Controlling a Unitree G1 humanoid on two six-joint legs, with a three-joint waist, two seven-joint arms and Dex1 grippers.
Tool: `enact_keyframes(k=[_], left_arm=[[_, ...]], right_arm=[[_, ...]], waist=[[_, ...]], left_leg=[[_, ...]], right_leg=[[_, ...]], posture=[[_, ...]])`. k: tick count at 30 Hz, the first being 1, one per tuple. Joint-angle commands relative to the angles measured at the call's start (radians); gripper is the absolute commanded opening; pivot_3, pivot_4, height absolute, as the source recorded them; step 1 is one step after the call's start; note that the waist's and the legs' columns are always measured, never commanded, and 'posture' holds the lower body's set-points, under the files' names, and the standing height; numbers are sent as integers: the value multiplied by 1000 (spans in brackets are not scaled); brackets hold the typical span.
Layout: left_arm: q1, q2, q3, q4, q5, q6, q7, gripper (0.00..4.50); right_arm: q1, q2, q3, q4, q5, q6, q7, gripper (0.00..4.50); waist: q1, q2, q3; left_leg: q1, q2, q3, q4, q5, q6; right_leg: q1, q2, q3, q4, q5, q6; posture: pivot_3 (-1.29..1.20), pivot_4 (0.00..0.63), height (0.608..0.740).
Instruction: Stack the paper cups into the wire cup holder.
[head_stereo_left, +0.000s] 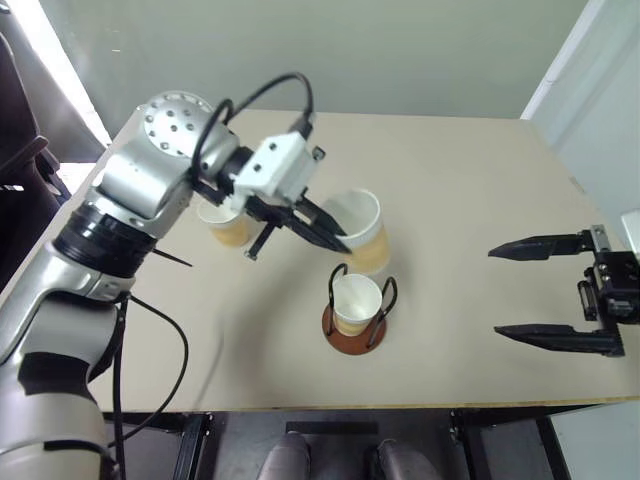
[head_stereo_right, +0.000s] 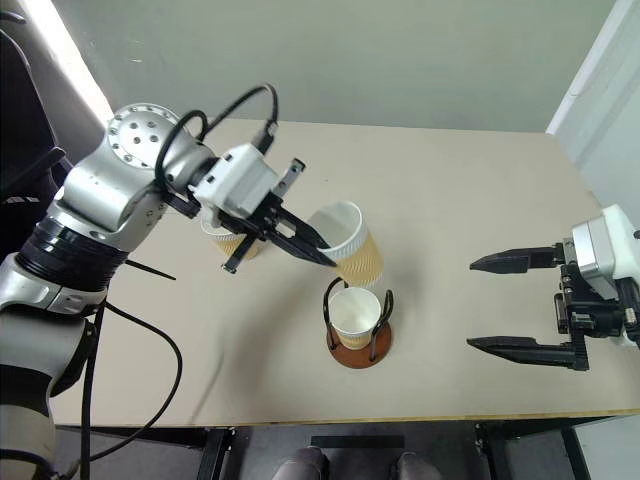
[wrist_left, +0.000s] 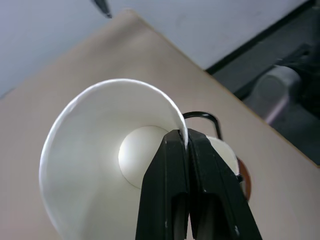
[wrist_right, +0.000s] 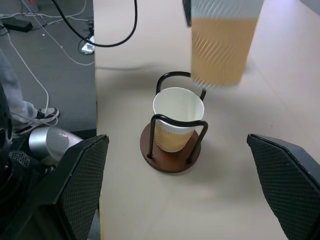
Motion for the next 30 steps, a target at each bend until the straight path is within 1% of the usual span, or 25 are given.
enact_keyframes(k=[1,4,8,13,15,18,24,27,30], left_arm=[[-55,37,-78,-46,-63,-71,-38,20],[-81,46,-134,-59,-88,-96,-38,20],[-100,44,-223,-56,-21,-173,-38,20],[-118,46,-285,-63,-1,-224,-38,20],[-123,41,-294,-54,14,-240,-38,20],[-129,7,-287,-8,60,-270,-38,20],[-140,3,-304,-10,56,-278,-38,20],[-152,19,-330,-29,31,-279,-38,616],[-163,28,-347,-35,18,-282,-38,1670]], right_arm=[[2,-16,-54,-17,21,0,-11,4500],[-1,-20,-49,-13,22,-1,-15,4500],[-9,-26,-38,0,14,-10,-13,4500],[-11,-28,-37,5,14,-15,-15,4500],[-13,-28,-36,3,15,-14,-18,4500],[-15,-25,-33,-2,16,-13,-29,4500],[-16,-21,-25,-8,14,-15,-47,4500],[-17,-21,-20,-6,10,-19,-52,4500],[-23,-21,-10,-6,8,-23,-63,4500]], waist=[[0,0,0],[-1,0,0],[0,0,0],[-1,0,0],[-1,0,0],[0,0,0],[-1,0,0],[-1,0,0],[-1,0,0]], left_leg=[[0,0,0,0,0,0],[0,0,1,0,-1,1],[0,0,2,1,-1,2],[0,0,4,1,-1,2],[-1,0,4,1,-1,2],[-1,0,4,1,-1,2],[-1,0,7,2,-2,3],[-1,0,7,2,-2,4],[-1,0,8,2,-2,4]], right_leg=[[0,0,0,0,0,0],[0,0,1,0,0,1],[0,0,1,0,0,1],[0,-1,2,0,0,2],[0,-1,2,0,0,2],[0,-1,3,-1,0,2],[-1,-1,4,0,0,3],[-1,-1,4,-1,0,3],[-1,-1,5,-1,0,4]], posture=[[0,150,740],[0,150,740],[0,150,740],[0,150,740],[0,150,740],[0,150,740],[0,150,740],[0,150,740],[0,150,740]])
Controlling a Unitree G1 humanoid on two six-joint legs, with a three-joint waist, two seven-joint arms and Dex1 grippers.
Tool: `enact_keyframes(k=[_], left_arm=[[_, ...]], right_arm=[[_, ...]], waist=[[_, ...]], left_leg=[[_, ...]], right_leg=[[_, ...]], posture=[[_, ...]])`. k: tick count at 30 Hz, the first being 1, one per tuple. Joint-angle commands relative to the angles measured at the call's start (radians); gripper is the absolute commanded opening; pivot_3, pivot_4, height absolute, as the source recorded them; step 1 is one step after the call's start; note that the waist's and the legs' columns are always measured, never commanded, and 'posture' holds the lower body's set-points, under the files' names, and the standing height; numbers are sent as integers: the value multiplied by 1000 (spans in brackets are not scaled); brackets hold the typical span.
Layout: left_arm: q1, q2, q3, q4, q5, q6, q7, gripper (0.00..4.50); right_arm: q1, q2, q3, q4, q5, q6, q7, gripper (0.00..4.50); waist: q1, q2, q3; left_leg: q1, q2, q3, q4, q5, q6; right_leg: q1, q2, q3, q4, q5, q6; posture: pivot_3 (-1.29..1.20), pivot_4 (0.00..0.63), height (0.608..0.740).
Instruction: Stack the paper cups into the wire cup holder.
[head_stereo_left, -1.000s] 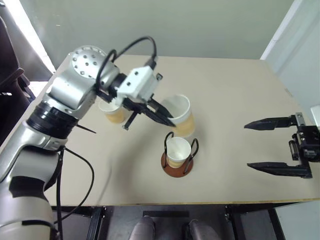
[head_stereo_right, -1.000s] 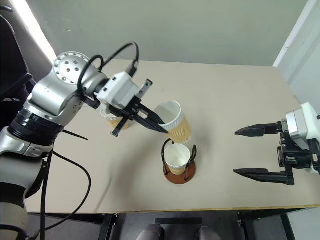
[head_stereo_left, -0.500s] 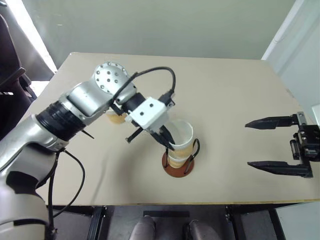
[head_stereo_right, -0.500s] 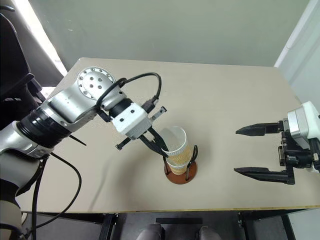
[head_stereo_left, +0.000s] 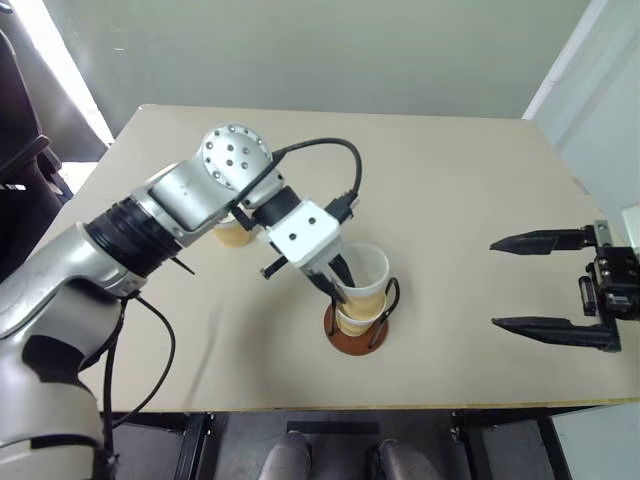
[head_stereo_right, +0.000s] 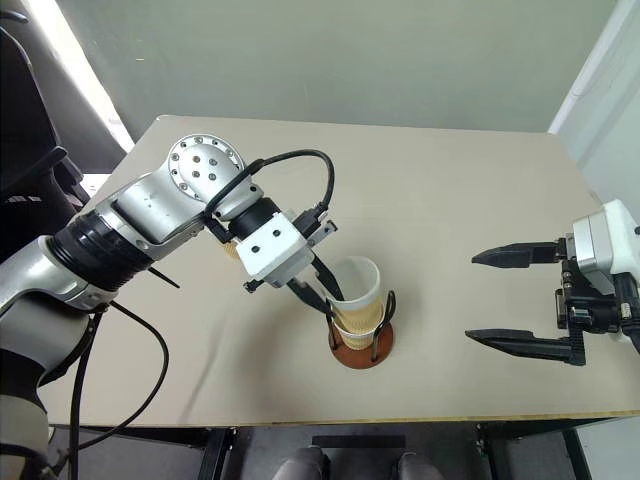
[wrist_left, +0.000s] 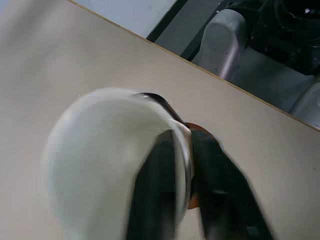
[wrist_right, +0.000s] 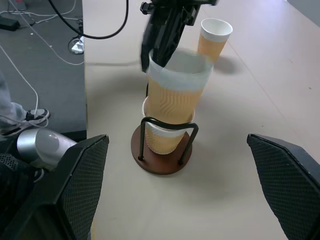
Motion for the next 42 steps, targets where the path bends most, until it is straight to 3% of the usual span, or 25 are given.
enact_keyframes(k=[1,5,11,18,23,27,31,42], left_arm=[[-43,13,-3,-24,-32,-19,-35,2029],[-37,-12,13,-4,-3,-34,-35,3459],[-43,-179,265,285,183,40,87,3459],[38,31,449,528,421,26,73,3459],[16,48,568,749,488,135,137,3459],[40,55,592,886,583,81,164,3459],[46,13,654,968,592,83,151,3459],[114,-28,670,1024,711,50,149,3459]], right_arm=[[-20,-13,-6,-9,2,-19,-16,4500],[-29,-14,5,-6,1,-24,-22,4500],[-62,-12,49,32,-15,-55,-11,4500],[-121,-3,130,102,-45,-109,18,4500],[-191,14,223,149,-83,-150,30,4500],[-219,14,265,165,-94,-159,54,4500],[-238,20,282,171,-102,-163,48,4500],[-169,0,206,123,-86,-128,38,4500]], waist=[[0,0,0],[0,0,0],[5,0,0],[-34,3,-1],[-14,3,-1],[-7,2,-1],[-6,2,-1],[-13,2,-1]], left_leg=[[0,0,0,0,0,0],[0,0,0,0,-1,1],[-1,0,1,4,-2,3],[0,0,8,0,-2,4],[-6,-1,7,1,-2,4],[-9,-2,7,3,-3,5],[-9,-2,7,4,-3,5],[-9,-1,9,6,-3,5]], right_leg=[[0,0,0,0,0,0],[0,0,0,0,0,0],[1,-1,1,0,1,3],[-7,4,15,1,1,4],[-14,1,16,1,1,6],[-15,-1,16,1,3,7],[-15,0,16,2,3,7],[-16,0,18,2,3,8]], posture=[[0,150,740],[0,150,740],[0,150,740],[0,150,740],[0,150,740],[0,150,740],[0,150,740],[0,150,740]])
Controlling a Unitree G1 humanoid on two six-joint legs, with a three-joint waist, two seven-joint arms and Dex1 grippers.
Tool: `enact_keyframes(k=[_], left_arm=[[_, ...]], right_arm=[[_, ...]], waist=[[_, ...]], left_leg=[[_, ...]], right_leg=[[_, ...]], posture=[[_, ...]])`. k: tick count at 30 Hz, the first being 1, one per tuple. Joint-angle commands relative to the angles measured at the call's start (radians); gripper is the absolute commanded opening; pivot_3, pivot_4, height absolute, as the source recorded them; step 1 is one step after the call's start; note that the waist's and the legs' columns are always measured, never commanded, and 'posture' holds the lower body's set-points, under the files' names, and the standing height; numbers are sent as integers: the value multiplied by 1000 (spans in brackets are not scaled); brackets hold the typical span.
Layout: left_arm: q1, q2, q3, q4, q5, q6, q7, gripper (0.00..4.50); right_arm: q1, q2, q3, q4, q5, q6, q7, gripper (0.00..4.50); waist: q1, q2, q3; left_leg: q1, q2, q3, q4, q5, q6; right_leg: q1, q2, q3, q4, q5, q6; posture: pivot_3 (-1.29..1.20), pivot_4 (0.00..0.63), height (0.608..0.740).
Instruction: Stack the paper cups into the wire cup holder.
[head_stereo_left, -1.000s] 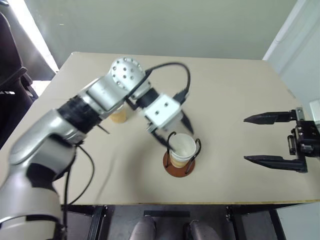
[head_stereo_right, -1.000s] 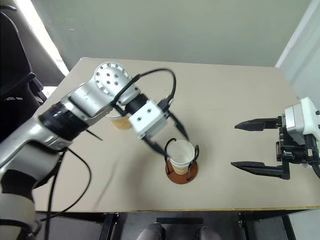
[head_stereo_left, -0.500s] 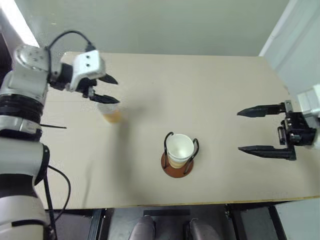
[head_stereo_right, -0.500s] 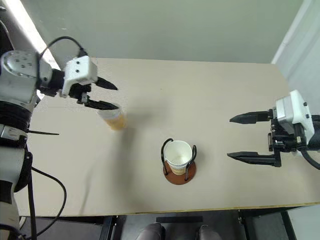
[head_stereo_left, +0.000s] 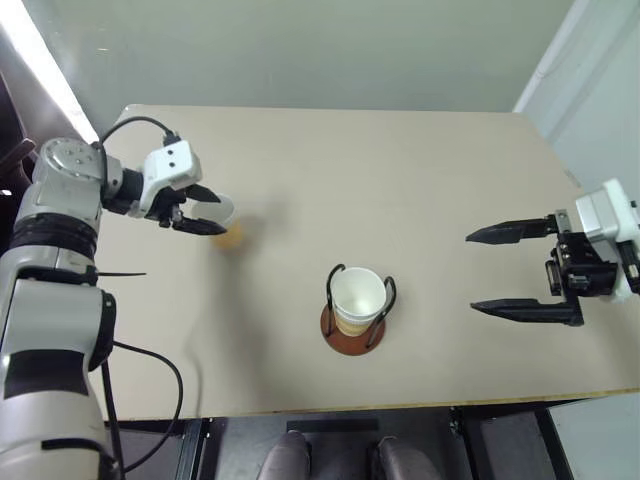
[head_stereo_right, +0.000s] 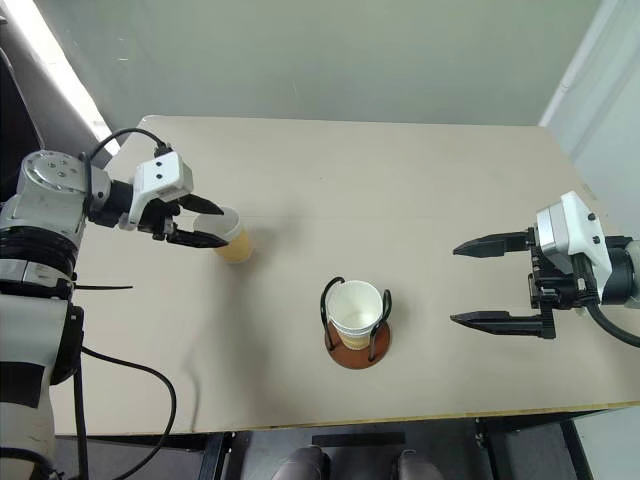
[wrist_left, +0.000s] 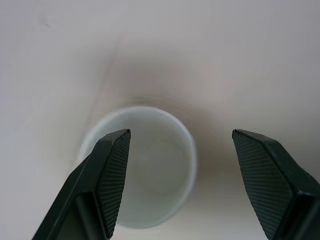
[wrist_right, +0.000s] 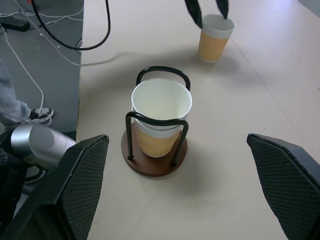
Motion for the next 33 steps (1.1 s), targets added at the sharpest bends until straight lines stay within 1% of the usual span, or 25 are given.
enact_keyframes(k=[1,3,6,8,13,14,19,22,24,26,27,29,31,33], left_arm=[[3,-9,21,15,45,-23,48,3459],[7,-22,14,29,80,-39,108,3459],[13,-52,22,41,102,-46,149,2866],[12,-73,37,48,100,-46,160,2100],[-2,-88,62,45,93,-44,103,221],[-4,-87,65,42,92,-43,88,54],[-15,-77,87,29,88,-39,44,54],[-68,-78,127,-20,37,-20,-60,54],[-101,-87,139,-86,-27,5,-135,54],[-119,-83,100,-264,-238,134,-154,54],[-118,-68,70,-393,-384,216,-154,54],[-105,-27,9,-602,-619,329,-154,54],[-92,22,-62,-754,-781,374,-154,54],[-91,48,-121,-848,-881,390,-154,54]], right_arm=[[14,-19,-72,-32,21,11,-5,4500],[21,-21,-84,-40,25,19,-6,4500],[27,-27,-100,-46,30,30,-6,4500],[32,-33,-112,-50,33,37,-8,4500],[40,-38,-130,-58,33,49,-11,4500],[41,-38,-132,-58,33,50,-12,4500],[41,-35,-131,-58,28,49,-17,4500],[33,-37,-129,-48,24,43,-14,4500],[32,-41,-135,-41,23,40,-6,4500],[37,-47,-150,-40,31,42,9,4500],[52,-53,-158,-48,30,39,28,4500],[84,-62,-174,-65,24,34,62,4500],[95,-67,-188,-70,28,36,71,4500],[93,-72,-198,-65,28,36,69,4500]], waist=[[1,0,0],[2,0,0],[2,0,0],[3,0,0],[0,0,0],[0,0,0],[-1,0,0],[1,0,0],[5,-1,0],[9,-1,0],[10,-1,0],[11,-1,0],[8,0,0],[5,0,0]], left_leg=[[0,0,-1,0,0,0],[0,0,0,1,0,0],[0,-1,0,2,0,1],[0,-1,0,3,0,1],[0,0,1,3,0,1],[0,-1,1,3,0,1],[0,0,1,4,0,1],[0,0,1,4,0,1],[-2,0,0,4,-1,1],[-3,-1,0,6,-1,2],[-4,-1,0,7,-2,3],[-5,-2,2,8,-2,4],[-4,-2,5,8,-2,4],[-2,-3,7,8,-3,4]], right_leg=[[0,0,0,0,0,0],[0,-1,0,0,0,0],[1,0,0,0,1,1],[1,0,0,0,1,1],[1,0,0,0,1,1],[1,1,0,0,1,1],[1,1,1,1,1,1],[1,1,1,1,1,1],[0,0,1,1,1,2],[0,1,0,0,1,2],[0,0,0,0,1,3],[0,0,0,-1,2,4],[1,2,1,-1,2,5],[1,-1,3,-1,2,7]], posture=[[0,150,740],[0,150,740],[0,150,740],[0,150,740],[0,150,740],[0,150,740],[0,150,740],[0,150,740],[0,150,740],[0,150,740],[0,150,740],[0,150,740],[0,150,740],[0,150,740]])
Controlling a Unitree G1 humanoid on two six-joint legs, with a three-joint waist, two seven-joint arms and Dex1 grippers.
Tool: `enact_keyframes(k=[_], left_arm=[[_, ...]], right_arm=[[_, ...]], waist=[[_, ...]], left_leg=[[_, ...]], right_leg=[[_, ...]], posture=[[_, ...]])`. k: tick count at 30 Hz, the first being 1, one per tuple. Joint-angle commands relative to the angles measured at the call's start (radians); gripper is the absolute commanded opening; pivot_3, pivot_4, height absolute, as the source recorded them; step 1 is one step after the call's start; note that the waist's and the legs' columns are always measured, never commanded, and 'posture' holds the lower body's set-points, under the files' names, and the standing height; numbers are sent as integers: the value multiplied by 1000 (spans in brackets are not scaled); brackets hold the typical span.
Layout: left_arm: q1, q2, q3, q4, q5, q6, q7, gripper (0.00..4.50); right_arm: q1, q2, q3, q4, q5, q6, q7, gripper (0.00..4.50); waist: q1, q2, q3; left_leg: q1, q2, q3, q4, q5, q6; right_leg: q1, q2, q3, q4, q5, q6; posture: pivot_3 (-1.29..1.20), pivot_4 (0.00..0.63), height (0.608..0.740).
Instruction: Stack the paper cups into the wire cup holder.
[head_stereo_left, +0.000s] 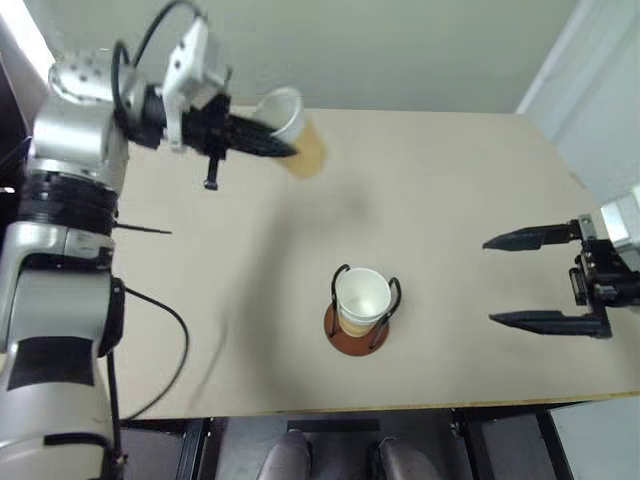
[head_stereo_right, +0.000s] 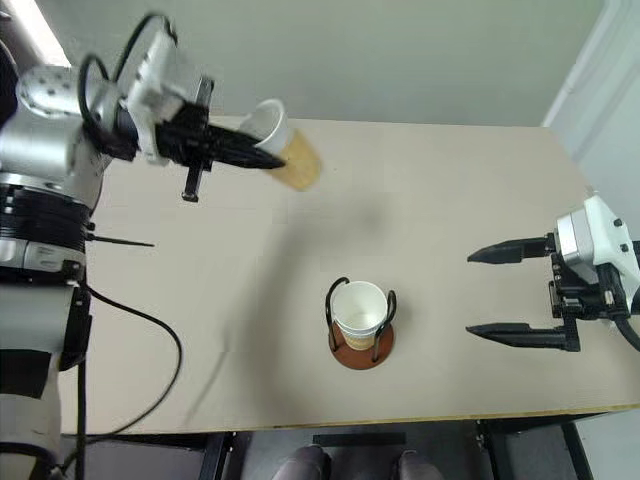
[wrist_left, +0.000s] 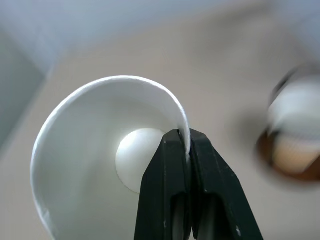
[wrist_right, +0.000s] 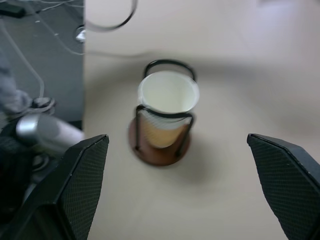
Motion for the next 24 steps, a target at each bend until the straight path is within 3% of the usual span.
enact_keyframes(k=[1,10,23,24], left_arm=[[-6,34,-87,-154,-184,39,-34,54],[-63,-8,-517,-217,-62,-250,-34,54],[-99,-23,-610,-165,-83,-364,-34,54],[-100,-23,-615,-165,-80,-366,-34,234]], right_arm=[[-11,-25,-58,-12,8,-11,5,4500],[27,-23,-110,-39,16,20,-17,4500],[44,-21,-136,-71,29,49,-57,4500],[42,-21,-132,-71,30,47,-58,4500]], waist=[[-3,1,0],[-7,1,0],[-6,1,0],[-6,1,0]], left_leg=[[2,-1,1,0,0,0],[18,1,0,2,-4,7],[11,1,0,1,-5,6],[11,1,0,1,-5,6]], right_leg=[[0,1,0,1,0,0],[16,-1,4,1,1,1],[12,0,3,-2,1,1],[12,0,3,-2,1,1]], posture=[[0,150,740],[0,150,740],[0,150,740],[0,150,740]])
